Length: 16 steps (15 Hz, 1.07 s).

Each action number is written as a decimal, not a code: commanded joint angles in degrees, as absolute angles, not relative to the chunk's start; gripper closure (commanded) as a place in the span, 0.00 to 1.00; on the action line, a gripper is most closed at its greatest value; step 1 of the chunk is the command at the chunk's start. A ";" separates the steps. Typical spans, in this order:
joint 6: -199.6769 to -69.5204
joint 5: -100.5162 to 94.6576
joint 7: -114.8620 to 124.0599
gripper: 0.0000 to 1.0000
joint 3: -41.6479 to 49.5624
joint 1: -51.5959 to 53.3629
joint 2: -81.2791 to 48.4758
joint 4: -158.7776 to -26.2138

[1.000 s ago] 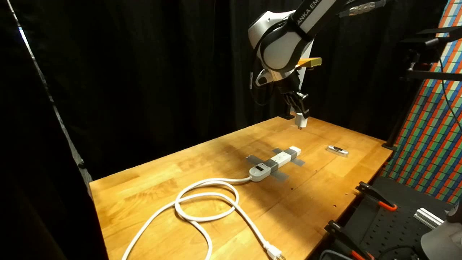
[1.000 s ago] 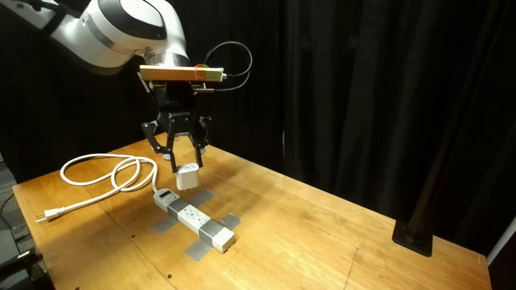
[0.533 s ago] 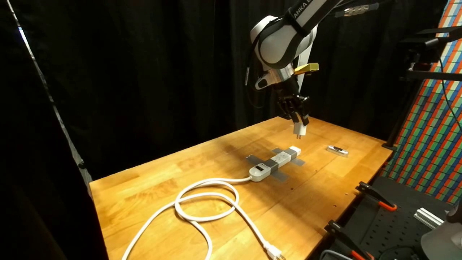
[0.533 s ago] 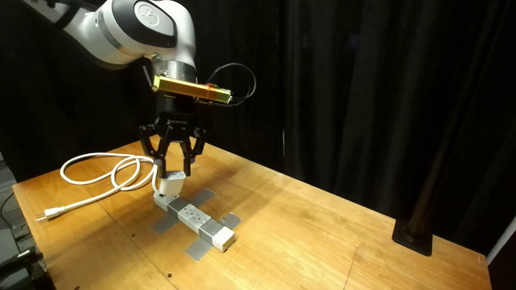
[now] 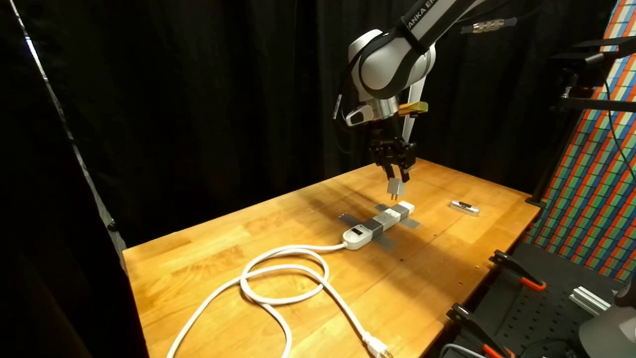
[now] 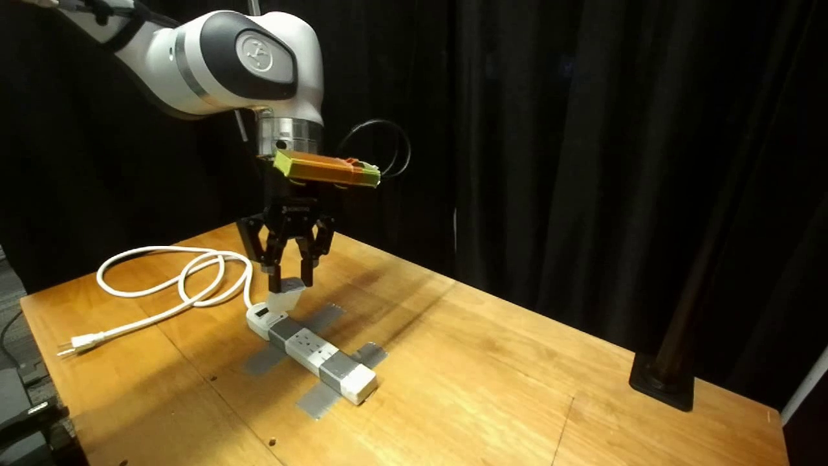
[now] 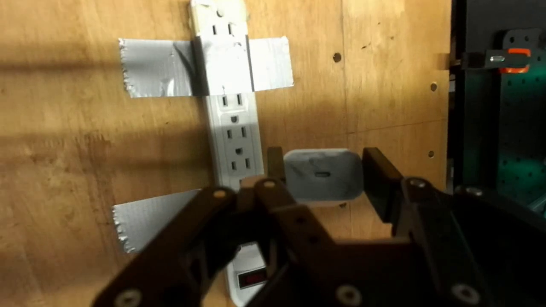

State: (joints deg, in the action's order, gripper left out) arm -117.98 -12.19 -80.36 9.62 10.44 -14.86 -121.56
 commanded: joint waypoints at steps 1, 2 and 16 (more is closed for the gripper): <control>-124.68 -12.94 -83.74 0.77 3.90 3.72 -13.21 -123.85; -126.67 -13.45 -84.03 0.77 3.14 2.74 -13.28 -124.39; -143.72 -33.67 -72.82 0.77 4.38 -0.87 -14.32 -129.61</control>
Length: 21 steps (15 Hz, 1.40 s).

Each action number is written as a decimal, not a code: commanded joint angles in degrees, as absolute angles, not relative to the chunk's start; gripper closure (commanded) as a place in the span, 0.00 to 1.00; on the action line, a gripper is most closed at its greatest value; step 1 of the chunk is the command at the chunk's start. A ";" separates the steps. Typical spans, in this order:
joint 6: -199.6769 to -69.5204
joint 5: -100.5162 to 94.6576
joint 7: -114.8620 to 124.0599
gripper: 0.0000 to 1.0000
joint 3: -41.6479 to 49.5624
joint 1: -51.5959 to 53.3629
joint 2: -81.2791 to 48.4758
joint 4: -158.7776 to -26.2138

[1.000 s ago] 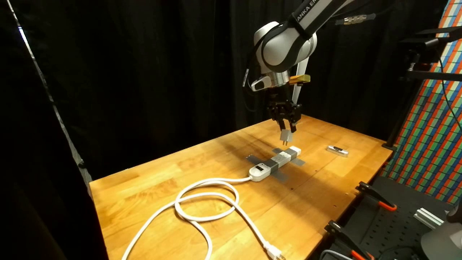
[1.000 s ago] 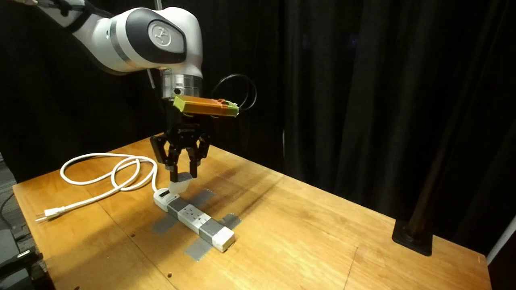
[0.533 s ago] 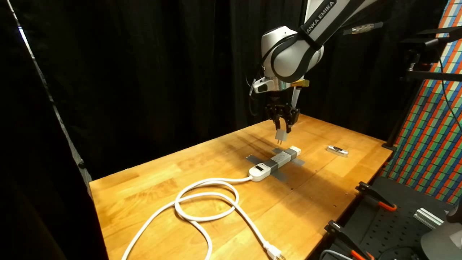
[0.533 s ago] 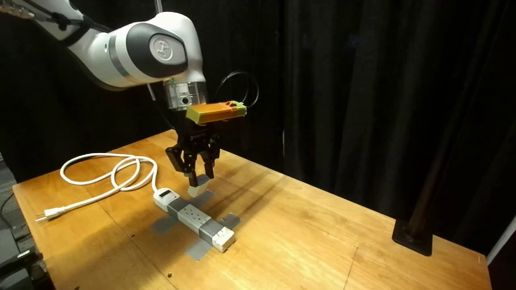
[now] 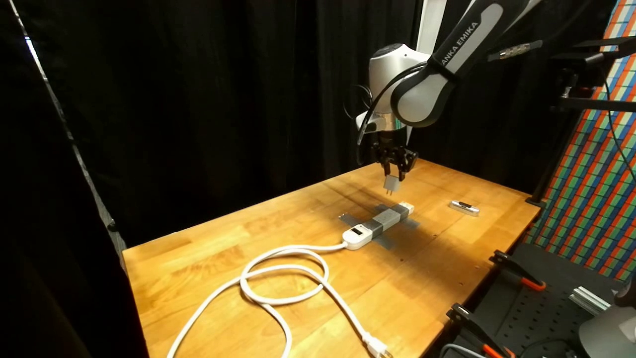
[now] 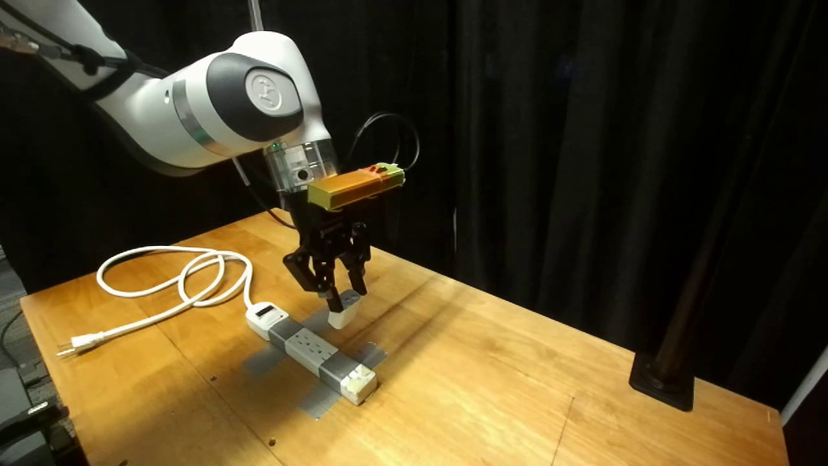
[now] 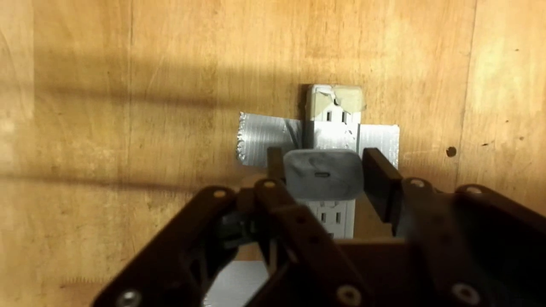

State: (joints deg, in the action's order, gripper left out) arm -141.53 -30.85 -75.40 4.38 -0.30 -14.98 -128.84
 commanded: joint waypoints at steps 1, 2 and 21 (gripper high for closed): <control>-143.97 -34.01 -72.34 0.77 4.25 -0.99 -14.58 -129.63; -144.01 -34.44 -71.81 0.77 4.16 -1.02 -14.86 -129.72; -151.04 -32.87 -72.38 0.77 2.04 -1.47 -15.30 -135.59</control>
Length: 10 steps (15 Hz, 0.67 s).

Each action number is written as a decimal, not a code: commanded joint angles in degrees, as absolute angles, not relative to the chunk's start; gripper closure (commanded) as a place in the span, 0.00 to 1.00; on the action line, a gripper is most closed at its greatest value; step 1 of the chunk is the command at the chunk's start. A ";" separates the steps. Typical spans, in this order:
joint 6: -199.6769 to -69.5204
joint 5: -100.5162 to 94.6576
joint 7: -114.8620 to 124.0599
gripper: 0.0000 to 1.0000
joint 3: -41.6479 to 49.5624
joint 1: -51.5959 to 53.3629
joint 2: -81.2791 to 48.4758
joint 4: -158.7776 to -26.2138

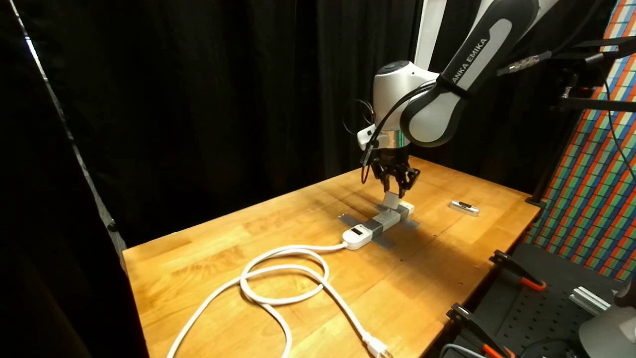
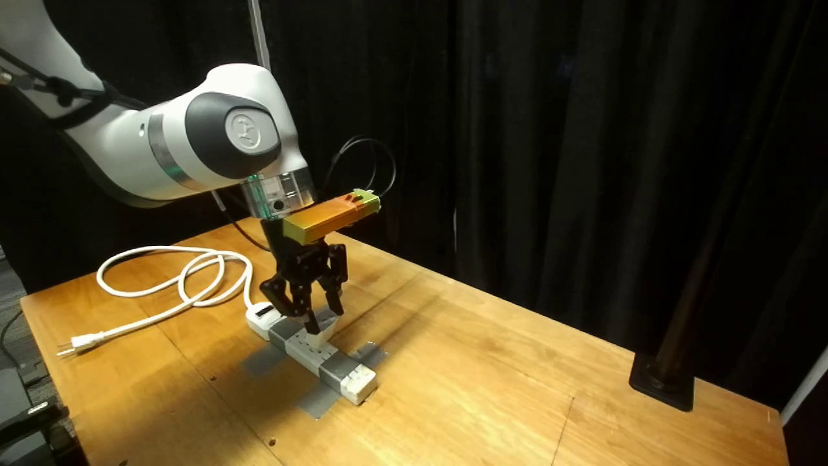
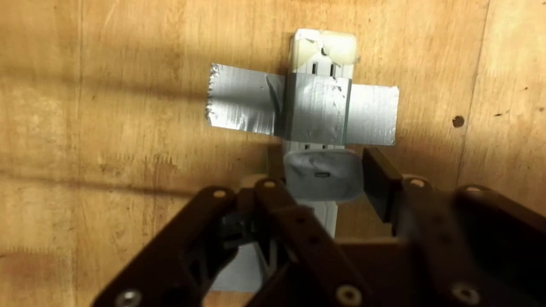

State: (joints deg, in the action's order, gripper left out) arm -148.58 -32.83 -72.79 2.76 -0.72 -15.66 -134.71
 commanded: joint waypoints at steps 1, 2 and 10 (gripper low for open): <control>-151.49 -33.13 -72.08 0.77 2.12 -1.38 -15.46 -135.69; -151.84 -33.11 -72.12 0.77 2.11 -1.38 -15.50 -135.82; -152.26 -32.90 -71.72 0.77 2.24 -1.33 -16.76 -135.42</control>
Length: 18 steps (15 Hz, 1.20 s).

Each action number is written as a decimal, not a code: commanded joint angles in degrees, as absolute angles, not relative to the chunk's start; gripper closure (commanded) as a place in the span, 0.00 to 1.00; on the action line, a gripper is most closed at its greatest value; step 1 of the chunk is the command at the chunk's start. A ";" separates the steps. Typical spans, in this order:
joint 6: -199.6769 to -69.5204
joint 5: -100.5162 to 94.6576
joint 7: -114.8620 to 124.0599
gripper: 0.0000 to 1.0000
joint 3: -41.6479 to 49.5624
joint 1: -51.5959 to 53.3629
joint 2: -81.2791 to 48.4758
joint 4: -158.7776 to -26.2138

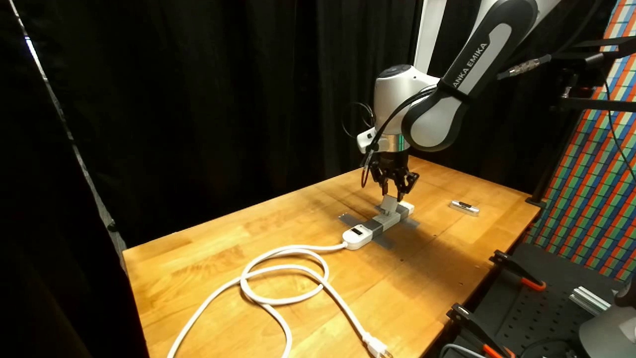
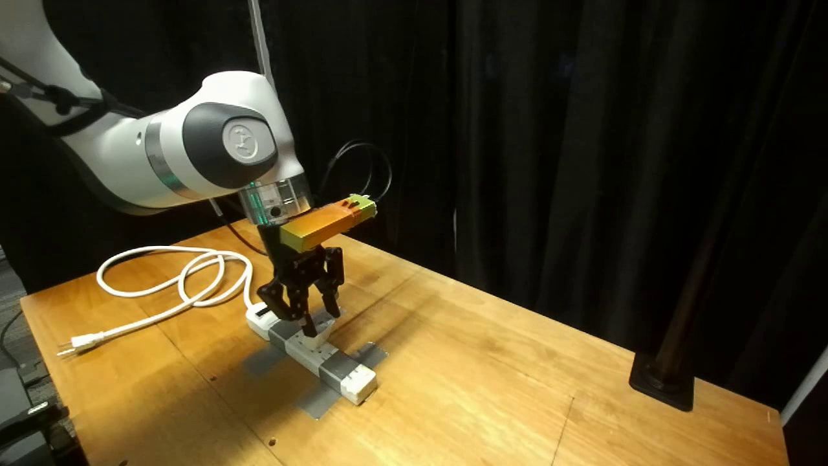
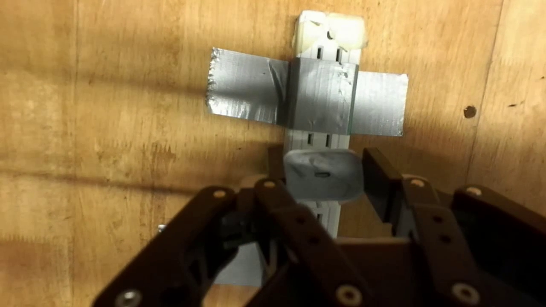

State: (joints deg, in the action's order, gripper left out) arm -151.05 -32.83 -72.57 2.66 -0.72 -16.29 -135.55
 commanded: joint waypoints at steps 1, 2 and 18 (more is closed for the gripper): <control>-152.14 -32.91 -71.57 0.77 2.27 -1.32 -16.87 -135.30; -152.00 -33.15 -71.16 0.77 2.42 -1.24 -17.00 -135.21; -151.32 -33.24 -70.14 0.77 2.55 -1.51 -15.97 -136.75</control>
